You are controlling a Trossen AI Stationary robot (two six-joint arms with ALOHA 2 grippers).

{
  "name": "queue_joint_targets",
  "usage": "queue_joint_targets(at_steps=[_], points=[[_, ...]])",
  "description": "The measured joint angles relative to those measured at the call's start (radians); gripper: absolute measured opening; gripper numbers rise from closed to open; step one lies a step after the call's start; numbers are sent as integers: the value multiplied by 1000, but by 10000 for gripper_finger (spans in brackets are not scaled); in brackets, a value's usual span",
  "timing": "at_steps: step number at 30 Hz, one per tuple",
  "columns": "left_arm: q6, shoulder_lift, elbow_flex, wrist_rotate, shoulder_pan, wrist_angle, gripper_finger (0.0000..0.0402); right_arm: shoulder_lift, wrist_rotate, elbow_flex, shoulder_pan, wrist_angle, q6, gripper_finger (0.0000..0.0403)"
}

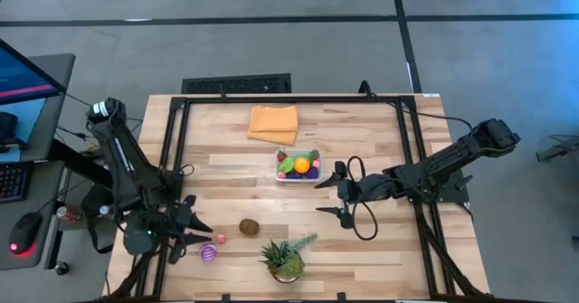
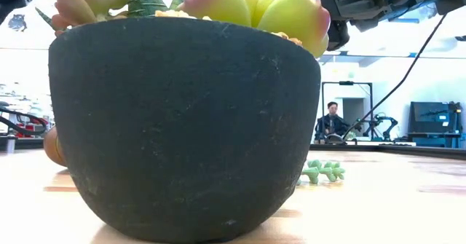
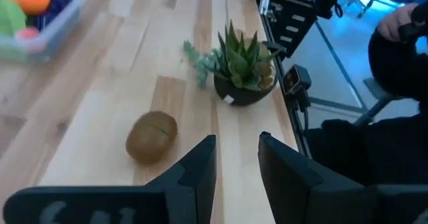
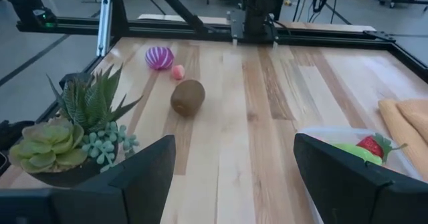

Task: Pick and placing Produce into tupperware
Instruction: Put the purple onion into the transparent container

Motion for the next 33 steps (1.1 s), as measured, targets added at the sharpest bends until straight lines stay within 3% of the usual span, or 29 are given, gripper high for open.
queue_joint_targets(at_steps=[8, 13, 23, 29, 33], points=[[299, 94, 0, -18, 0, 353, 100, 0, 0, 0, 0, 0, -2, 296], [443, 234, 16, -1, -1, 576, 100, -1, 0, 0, 0, -2, -2, 296], [430, 569, 304, -20, -9, 497, 100, -1, 0, 0, 0, -6, -3, 296], [423, 765, 458, -163, -3, 365, 100, -1, 0, 0, 0, -2, -10, 296], [360, 830, 498, -299, 10, 204, 100, -1, 0, 0, 0, 0, -11, 296]])
